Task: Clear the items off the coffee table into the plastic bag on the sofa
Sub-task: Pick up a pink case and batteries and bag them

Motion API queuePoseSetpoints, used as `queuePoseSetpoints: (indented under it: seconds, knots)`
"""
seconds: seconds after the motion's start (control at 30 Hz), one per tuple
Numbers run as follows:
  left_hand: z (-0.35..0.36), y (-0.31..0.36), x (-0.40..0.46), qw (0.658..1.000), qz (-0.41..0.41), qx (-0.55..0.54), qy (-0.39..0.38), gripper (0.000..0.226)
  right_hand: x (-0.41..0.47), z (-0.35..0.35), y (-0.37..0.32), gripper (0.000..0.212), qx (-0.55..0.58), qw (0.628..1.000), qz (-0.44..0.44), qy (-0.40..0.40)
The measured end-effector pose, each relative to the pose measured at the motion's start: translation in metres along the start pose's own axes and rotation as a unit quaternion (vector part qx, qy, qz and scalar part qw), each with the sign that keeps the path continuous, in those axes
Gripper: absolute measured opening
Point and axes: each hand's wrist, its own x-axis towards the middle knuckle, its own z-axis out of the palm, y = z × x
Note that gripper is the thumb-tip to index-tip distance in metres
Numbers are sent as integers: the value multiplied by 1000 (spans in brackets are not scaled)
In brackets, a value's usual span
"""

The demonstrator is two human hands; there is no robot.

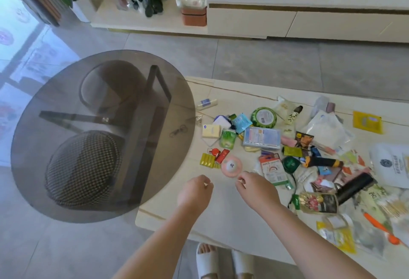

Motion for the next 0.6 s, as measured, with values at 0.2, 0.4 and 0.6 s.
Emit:
queuePoseSetpoints:
  seconds: [0.2,0.4,0.6]
  knots:
    - [21,-6,54,1000,-12,-3,4,35,52,28,15,29,-21,999,-24,-9]
    - [40,-10,113,1000,-17,10,10,37,107,58,27,36,-24,999,-15,-41]
    - [61,-11,173,998,-53,19,31,40,152,99,31,45,-23,999,27,-19]
